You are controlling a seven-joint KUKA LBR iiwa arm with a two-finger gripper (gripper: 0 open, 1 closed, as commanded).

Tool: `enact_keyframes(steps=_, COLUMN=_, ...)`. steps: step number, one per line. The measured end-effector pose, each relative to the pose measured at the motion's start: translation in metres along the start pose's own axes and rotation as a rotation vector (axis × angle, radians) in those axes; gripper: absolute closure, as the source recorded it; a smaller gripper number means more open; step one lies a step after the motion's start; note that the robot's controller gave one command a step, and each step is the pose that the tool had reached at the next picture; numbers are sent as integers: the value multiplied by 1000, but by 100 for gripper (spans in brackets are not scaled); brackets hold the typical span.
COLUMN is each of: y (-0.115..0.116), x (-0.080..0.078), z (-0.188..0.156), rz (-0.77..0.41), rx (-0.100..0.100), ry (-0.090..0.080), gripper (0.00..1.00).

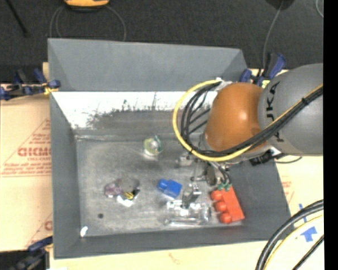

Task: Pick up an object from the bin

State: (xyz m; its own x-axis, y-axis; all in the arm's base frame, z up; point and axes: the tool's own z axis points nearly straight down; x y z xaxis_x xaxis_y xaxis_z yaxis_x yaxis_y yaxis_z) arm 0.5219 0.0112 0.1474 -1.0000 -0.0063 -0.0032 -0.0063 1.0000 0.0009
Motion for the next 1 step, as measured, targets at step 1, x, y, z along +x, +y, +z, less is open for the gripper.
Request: enact_keyframes(steps=1, y=22, x=8, z=57, rz=26, rx=3, ry=-9, gripper=0)
